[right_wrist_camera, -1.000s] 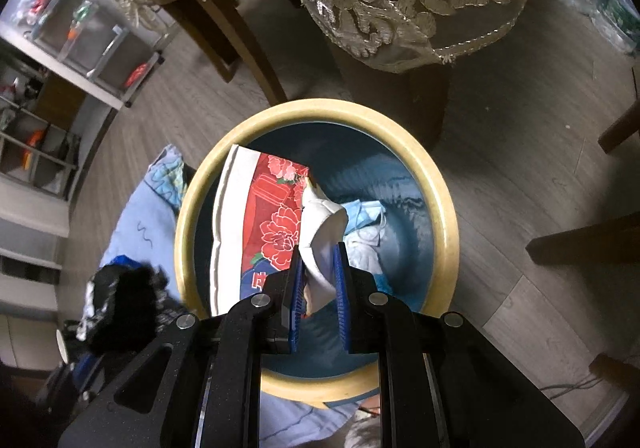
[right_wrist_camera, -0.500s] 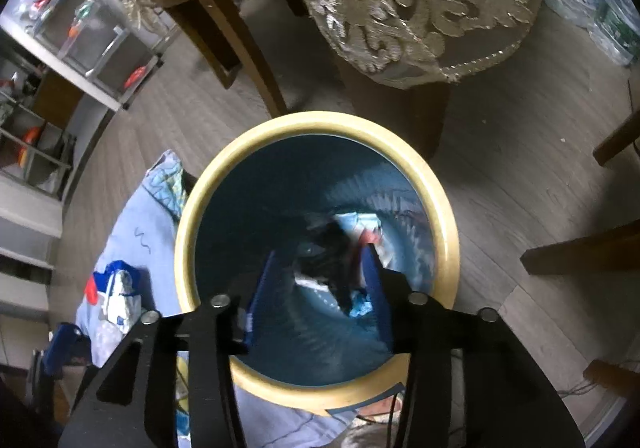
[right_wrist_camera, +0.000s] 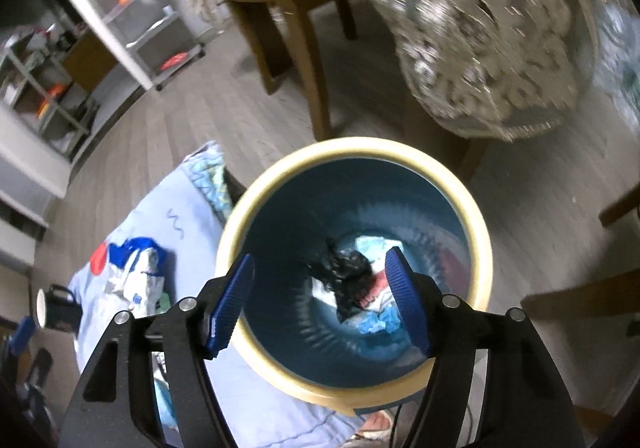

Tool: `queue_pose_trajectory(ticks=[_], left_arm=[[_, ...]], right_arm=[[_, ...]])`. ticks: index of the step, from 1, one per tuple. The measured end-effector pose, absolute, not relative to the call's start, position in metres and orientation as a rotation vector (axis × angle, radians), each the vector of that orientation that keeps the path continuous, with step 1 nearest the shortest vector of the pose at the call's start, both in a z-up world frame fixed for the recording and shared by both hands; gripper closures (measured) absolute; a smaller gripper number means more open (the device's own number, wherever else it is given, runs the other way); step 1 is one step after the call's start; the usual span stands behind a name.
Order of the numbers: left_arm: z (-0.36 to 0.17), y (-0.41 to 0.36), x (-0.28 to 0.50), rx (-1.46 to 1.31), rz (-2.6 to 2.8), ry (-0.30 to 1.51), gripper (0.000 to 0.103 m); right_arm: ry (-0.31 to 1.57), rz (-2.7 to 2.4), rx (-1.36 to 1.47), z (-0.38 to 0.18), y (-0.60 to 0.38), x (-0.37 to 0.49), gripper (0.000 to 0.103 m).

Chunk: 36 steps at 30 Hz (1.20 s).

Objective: Collect trash
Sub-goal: 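Move both tools back over the cushion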

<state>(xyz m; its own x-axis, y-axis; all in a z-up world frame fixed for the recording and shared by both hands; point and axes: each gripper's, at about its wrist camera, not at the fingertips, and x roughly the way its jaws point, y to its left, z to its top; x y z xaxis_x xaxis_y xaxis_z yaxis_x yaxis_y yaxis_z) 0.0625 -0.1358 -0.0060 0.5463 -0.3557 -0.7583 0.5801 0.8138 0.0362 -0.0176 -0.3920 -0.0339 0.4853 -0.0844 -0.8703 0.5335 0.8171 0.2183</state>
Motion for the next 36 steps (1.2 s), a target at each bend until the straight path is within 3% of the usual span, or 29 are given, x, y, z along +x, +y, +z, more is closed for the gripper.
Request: queue_pose_trajectory(ticks=[7,15,29,36], left_arm=[[0.010,-0.077,0.059,0.258,-0.482,0.810,0.026],[-0.007,-0.035,0.057,0.217,-0.414,0.855,0.026],[-0.023,-0.024,0.063,0.150,-0.387,0.898,0.026],[-0.028,-0.035,0.058,0.266,-0.391,0.878,0.026]], right_arm=[[0.982,-0.315,0.414,-0.018,-0.354,-0.009,0.026],[0.973,-0.248,0.367,-0.006,-0.315,-0.001,0.024],[1.017,-0.077,0.219,-0.014,-0.247,0.013,0.023],[1.071,-0.012,0.141,-0.031,-0.220,0.019,0.023]])
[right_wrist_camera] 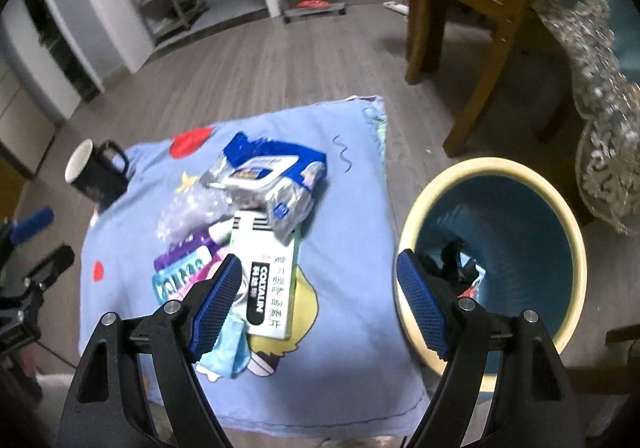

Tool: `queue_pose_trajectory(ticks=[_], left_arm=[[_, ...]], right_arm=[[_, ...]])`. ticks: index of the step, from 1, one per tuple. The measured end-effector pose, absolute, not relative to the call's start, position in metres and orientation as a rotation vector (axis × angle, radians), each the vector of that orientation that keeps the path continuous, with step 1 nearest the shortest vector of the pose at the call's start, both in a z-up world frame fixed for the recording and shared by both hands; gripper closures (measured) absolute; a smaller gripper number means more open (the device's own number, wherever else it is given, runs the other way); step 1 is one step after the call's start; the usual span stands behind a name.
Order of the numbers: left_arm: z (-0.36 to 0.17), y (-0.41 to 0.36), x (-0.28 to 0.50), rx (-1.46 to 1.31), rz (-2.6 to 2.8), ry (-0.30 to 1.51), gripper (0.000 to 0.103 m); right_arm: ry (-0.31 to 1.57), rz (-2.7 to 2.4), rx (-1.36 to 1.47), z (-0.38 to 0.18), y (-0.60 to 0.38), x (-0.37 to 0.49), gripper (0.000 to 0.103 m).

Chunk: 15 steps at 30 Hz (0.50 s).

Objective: Collect trash
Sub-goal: 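Move both tools back over the cushion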

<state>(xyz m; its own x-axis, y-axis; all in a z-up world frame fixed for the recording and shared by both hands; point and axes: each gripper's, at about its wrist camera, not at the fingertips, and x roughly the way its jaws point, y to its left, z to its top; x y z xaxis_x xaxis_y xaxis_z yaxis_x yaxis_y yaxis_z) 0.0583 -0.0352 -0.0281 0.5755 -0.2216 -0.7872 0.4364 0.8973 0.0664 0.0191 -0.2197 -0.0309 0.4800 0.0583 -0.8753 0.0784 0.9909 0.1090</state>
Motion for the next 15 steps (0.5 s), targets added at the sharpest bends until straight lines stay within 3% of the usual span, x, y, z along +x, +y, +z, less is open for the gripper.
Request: queue_pose_trajectory(ticks=[15], left_arm=[[-0.028,0.008,0.085,0.107,-0.361,0.920,0.021]], right_arm=[[1.081,-0.022,0.107,-0.040,-0.191,0.027,0.023]])
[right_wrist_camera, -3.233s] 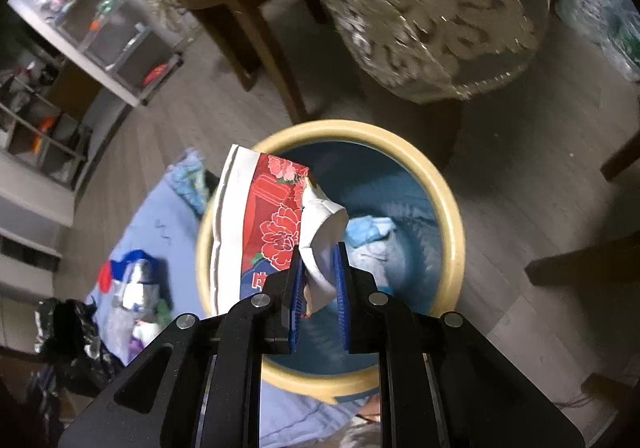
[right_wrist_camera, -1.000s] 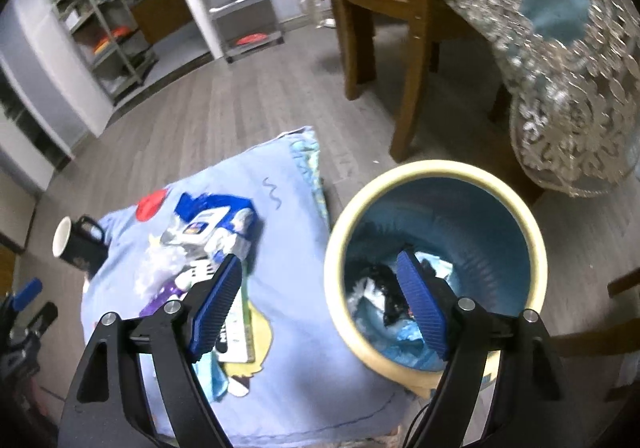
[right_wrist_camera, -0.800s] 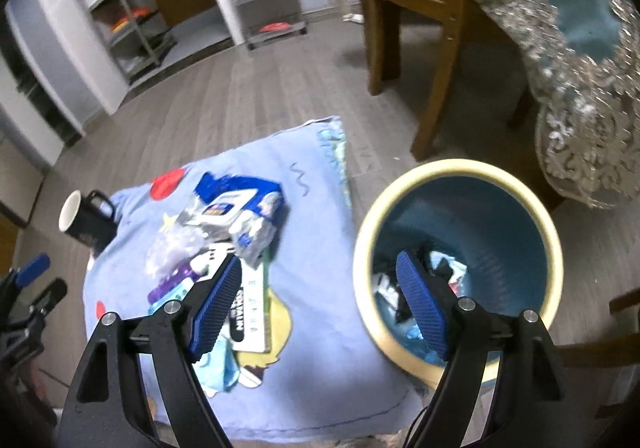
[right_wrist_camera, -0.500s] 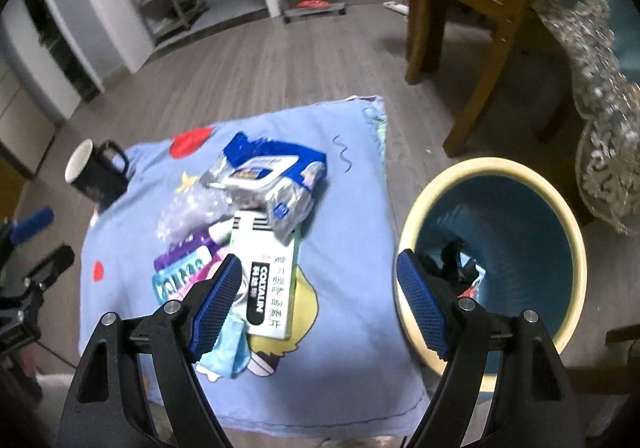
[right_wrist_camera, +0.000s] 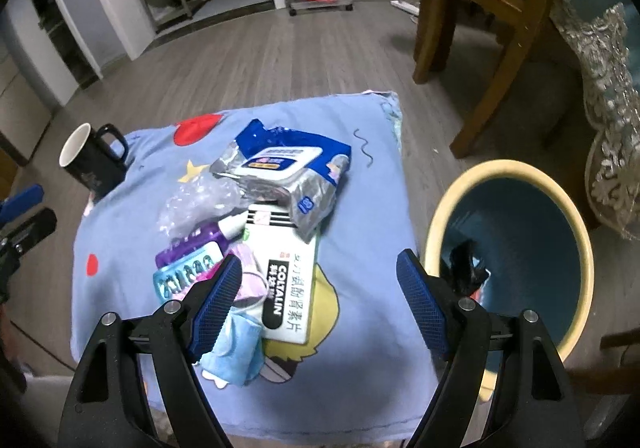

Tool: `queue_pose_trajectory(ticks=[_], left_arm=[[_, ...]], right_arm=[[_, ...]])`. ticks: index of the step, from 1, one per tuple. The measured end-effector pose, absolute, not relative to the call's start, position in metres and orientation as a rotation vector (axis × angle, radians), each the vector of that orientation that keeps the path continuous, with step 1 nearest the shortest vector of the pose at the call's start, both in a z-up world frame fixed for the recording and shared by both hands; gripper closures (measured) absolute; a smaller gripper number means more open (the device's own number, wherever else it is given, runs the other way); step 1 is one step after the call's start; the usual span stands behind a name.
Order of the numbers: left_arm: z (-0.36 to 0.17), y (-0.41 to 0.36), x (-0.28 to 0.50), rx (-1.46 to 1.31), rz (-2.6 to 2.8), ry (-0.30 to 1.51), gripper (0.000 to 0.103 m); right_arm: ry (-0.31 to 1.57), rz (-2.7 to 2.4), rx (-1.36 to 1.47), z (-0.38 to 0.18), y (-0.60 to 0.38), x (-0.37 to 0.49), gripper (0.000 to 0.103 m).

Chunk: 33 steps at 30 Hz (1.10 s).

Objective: Collect trash
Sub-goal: 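Move both tools back over the cushion, then grasp the clear plastic bag with the left gripper while the right grasps the wet-wipes pack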

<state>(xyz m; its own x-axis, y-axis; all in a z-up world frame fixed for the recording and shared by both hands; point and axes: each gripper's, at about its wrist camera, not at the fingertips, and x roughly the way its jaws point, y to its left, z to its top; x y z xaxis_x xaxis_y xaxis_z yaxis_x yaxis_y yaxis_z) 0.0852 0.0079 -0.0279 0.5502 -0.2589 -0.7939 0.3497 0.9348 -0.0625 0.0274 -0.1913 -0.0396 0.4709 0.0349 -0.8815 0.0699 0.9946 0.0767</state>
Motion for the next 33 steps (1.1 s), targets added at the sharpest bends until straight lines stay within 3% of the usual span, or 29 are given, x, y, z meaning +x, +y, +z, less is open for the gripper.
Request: queue_pose_trajectory(ticks=[9,23,33], left_arm=[[-0.047,0.040,0.107,0.066,-0.277,0.976,0.021],[-0.086,0.014,0.135,0.042,-0.318,1.041,0.021],[-0.124,-0.041,0.157,0.216,-0.430,1.044,0.021]], right_arm=[[1.106,0.021,0.081,-0.055,-0.185,0.045,0.023],[1.115,0.054,0.192,-0.078,-0.196,0.107,0.023],[1.136,-0.001,0.481,-0.107,-0.227,0.137,0.023]])
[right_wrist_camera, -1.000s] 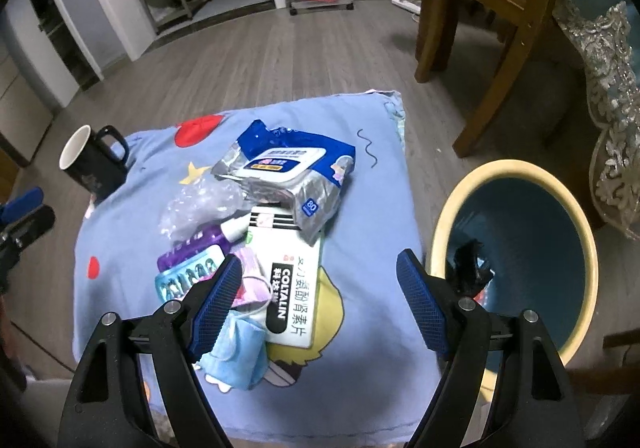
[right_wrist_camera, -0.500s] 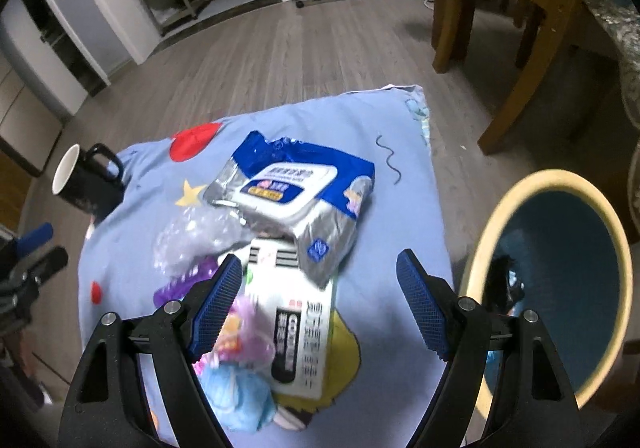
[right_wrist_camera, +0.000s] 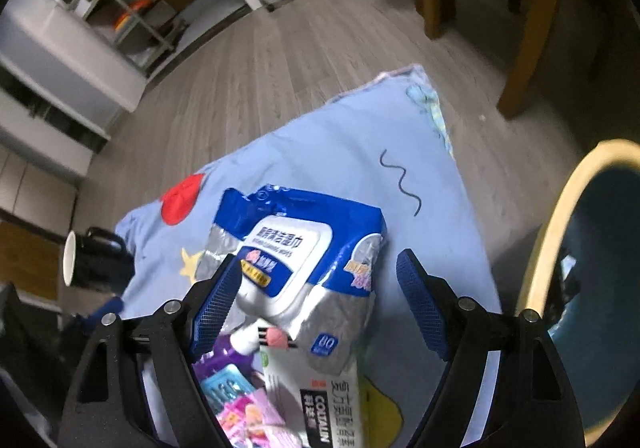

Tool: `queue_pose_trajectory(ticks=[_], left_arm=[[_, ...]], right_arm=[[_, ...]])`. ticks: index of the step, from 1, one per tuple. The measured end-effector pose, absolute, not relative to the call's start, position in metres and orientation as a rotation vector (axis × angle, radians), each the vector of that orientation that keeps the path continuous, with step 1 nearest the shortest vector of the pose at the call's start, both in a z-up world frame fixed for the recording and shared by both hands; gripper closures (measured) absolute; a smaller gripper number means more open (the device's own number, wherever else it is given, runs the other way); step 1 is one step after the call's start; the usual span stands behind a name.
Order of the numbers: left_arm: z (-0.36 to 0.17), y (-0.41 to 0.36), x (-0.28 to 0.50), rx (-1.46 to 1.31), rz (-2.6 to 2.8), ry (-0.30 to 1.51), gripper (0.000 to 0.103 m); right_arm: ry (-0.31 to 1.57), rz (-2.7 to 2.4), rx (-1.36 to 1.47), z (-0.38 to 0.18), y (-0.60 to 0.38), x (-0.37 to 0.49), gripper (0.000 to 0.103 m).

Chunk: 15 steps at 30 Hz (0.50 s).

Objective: Collect trash
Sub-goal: 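Grasp the clear plastic bag with the left gripper while the right grasps the wet-wipes pack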

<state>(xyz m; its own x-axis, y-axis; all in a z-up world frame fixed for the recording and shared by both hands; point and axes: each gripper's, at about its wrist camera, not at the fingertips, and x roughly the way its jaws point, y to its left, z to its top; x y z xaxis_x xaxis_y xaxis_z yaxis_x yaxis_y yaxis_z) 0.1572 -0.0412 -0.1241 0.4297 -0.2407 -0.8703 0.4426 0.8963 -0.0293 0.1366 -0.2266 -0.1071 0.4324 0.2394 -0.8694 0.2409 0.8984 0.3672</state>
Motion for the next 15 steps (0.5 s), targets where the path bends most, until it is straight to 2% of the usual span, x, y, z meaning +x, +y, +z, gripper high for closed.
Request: queue_pose_trajectory(ticks=[2,4,7,8,9,10,12,15], left_arm=[[-0.132,-0.052,0.159,0.260,-0.462,1.048,0.022],[-0.137,-0.060,0.161,0.292,-0.488,1.054,0.029],[-0.145,-0.067,0.164,0.308,-0.522,1.086,0.049],[-0.148,-0.068,0.164,0.304,-0.534,1.103,0.056],[-0.150,-0.069,0.164,0.299,-0.547,1.116,0.065],[-0.151,-0.069,0.164,0.298,-0.555,1.123,0.069],[-0.151,-0.071,0.162,0.307,-0.564,1.128,0.081],[-0.144,-0.069,0.159,0.293,-0.570,1.121,0.088]], right_arm=[[1.157,-0.015,0.478,-0.115,-0.227,0.140,0.023],[1.163,-0.015,0.496,-0.122,-0.226,0.143,0.023],[1.169,-0.005,0.535,-0.129,-0.227,0.144,0.027],[1.164,0.009,0.558,-0.130,-0.228,0.144,0.039],[1.164,0.020,0.576,-0.131,-0.229,0.143,0.046],[1.166,0.024,0.588,-0.131,-0.229,0.143,0.049],[1.145,0.035,0.614,-0.128,-0.231,0.142,0.063],[1.099,0.049,0.636,-0.115,-0.233,0.140,0.074]])
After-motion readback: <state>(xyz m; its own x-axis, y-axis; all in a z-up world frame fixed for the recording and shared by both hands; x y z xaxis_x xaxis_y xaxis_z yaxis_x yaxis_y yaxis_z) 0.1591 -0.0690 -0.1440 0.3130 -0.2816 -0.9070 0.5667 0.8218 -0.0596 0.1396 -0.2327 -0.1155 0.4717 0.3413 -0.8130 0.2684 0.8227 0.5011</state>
